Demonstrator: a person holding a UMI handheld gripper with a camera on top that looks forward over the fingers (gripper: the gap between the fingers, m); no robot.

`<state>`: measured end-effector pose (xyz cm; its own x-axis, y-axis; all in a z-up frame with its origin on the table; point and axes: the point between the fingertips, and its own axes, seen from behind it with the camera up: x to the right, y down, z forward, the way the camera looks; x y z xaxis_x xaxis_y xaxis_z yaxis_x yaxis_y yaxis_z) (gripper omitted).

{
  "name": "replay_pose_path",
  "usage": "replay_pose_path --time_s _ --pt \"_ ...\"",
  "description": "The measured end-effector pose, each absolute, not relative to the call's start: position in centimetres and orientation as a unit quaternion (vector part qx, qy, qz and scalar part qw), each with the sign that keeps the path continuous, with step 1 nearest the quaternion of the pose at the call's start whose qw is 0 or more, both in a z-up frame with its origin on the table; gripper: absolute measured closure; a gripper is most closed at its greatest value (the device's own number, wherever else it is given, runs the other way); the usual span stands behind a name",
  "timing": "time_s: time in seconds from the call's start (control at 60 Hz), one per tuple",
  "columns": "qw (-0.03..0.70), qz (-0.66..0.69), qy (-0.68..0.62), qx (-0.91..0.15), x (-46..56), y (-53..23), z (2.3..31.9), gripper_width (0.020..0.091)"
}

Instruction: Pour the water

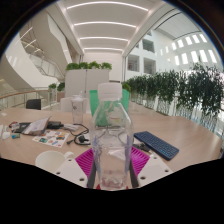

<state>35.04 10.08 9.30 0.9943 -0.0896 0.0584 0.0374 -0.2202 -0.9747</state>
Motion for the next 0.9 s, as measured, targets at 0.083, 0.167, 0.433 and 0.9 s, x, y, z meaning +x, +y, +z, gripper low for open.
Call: replay_pose_path --time_s 0.083,0.167,0.433,0.9 --pt "0.611 -0.050 0.034 -0.790 31.6 10.1 7.7 0.0601" --pt "0.598 -0.044 0.044 -0.799 31.1 9.7 5.7 0.0599" --pt "0.554 -0.030 0.076 -0.829 31.4 8.1 4.0 0.0480" --pt "0.504 -0.020 0.089 -0.859 23.0 -8.9 12.8 0.0267"
